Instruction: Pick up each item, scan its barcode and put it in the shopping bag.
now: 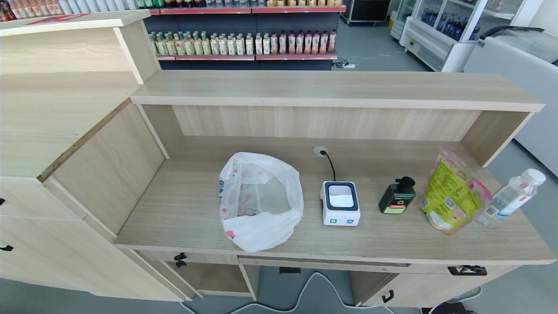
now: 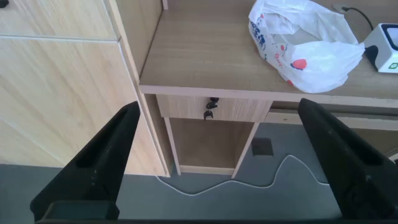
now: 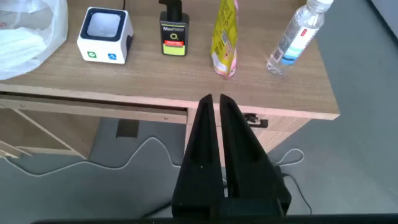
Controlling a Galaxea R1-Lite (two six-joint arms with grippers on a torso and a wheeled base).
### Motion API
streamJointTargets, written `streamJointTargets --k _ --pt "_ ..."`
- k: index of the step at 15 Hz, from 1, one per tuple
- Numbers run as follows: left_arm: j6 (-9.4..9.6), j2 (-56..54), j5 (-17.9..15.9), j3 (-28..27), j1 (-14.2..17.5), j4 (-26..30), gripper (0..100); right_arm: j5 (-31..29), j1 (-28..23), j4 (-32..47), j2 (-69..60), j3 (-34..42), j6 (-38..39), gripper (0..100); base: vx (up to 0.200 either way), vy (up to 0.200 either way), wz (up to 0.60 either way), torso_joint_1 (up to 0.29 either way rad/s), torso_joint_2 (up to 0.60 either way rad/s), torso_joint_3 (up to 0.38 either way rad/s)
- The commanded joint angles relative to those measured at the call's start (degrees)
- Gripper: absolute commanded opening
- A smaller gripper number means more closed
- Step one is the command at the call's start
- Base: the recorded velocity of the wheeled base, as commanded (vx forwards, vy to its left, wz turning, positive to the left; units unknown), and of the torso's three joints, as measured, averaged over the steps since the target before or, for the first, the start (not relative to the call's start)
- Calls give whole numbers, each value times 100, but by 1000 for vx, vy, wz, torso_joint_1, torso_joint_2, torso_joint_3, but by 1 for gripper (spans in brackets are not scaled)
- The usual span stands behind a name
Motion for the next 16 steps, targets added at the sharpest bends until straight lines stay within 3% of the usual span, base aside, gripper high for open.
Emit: streamJointTargets --k 1,2,3,7,11,16 --pt "0 -2 0 0 2 0 100 46 82 -622 2605 -947 -62 0 0 0 0 0 0 0" --pt "0 -2 0 0 2 0 100 134 90 -1009 2851 -895 -106 0 0 0 0 0 0 0" --pt "0 -2 0 0 2 0 100 248 82 -1360 3097 -824 -203 100 0 0 0 0 0 0" --pt "0 -2 0 0 2 0 100 494 47 -2221 4239 -833 -115 100 0 0 0 0 0 0" --pt "0 -2 0 0 2 0 100 960 29 -3971 6155 -789 -168 100 0 0 0 0 0 0" --pt "0 -2 0 0 2 0 100 995 64 -4841 7166 -578 -185 100 0 0 0 0 0 0"
